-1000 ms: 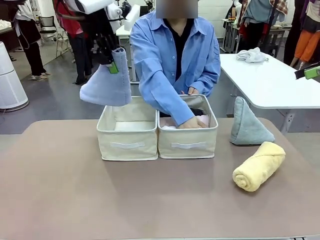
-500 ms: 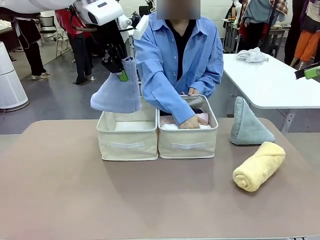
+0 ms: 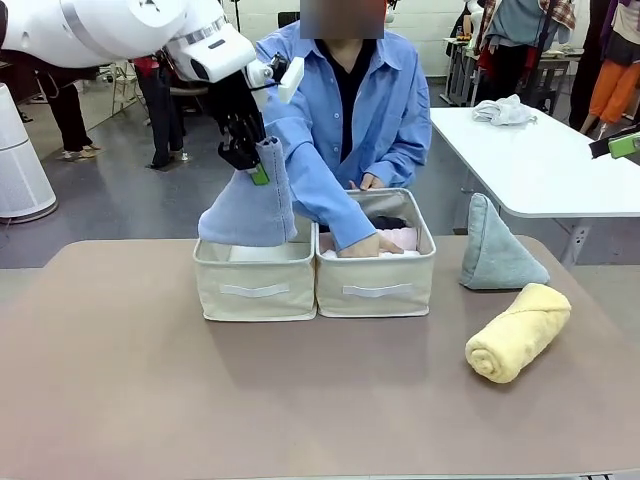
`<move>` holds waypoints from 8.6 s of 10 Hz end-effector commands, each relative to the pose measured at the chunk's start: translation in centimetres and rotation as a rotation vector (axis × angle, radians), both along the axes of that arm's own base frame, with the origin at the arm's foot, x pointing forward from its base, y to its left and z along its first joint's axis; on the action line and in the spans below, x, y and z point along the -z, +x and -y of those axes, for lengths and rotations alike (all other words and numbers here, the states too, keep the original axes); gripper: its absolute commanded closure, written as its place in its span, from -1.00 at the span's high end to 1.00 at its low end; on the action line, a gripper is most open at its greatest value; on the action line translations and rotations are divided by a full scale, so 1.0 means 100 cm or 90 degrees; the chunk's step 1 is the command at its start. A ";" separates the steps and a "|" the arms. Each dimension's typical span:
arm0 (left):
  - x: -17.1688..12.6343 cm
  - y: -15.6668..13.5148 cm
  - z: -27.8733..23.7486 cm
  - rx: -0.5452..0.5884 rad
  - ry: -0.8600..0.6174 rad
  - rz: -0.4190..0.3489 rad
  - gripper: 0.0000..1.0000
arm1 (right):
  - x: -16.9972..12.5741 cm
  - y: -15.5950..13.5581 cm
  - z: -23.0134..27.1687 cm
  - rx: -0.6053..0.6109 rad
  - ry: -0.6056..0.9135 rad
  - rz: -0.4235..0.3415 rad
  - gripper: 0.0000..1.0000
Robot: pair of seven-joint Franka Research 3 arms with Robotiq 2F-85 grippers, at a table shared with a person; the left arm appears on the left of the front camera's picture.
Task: Sort the towels based on their folding style.
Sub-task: Pick up one triangle-folded towel and place it in the left Fabric basket, then pick up another triangle-folded towel from the table and place it in the left Fabric basket.
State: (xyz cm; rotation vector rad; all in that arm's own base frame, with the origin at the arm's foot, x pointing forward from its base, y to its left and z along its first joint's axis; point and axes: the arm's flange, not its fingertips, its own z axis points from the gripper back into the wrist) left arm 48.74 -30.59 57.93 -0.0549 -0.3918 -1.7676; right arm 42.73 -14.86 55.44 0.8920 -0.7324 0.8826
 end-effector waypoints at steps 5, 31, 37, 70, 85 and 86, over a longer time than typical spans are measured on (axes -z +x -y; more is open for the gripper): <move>0.037 -0.004 0.011 0.041 -0.005 -0.014 -0.61 | -0.001 0.000 -0.001 -0.002 0.009 0.001 1.00; 0.083 0.013 0.016 0.063 0.055 -0.078 1.00 | -0.001 0.000 -0.001 -0.002 0.009 0.001 1.00; 0.010 -0.085 -0.208 0.023 0.098 -0.043 1.00 | -0.001 0.000 -0.001 -0.002 0.009 0.001 1.00; 0.027 -0.140 -0.537 -0.145 -0.582 -0.042 1.00 | -0.075 -0.126 -0.027 0.049 -0.564 -0.083 1.00; 0.027 -0.140 -0.537 -0.145 -0.582 -0.042 1.00 | -0.044 -0.120 -0.024 0.022 -0.555 -0.100 1.00; 0.027 -0.140 -0.537 -0.145 -0.582 -0.042 1.00 | -0.044 -0.120 -0.024 0.022 -0.555 -0.100 1.00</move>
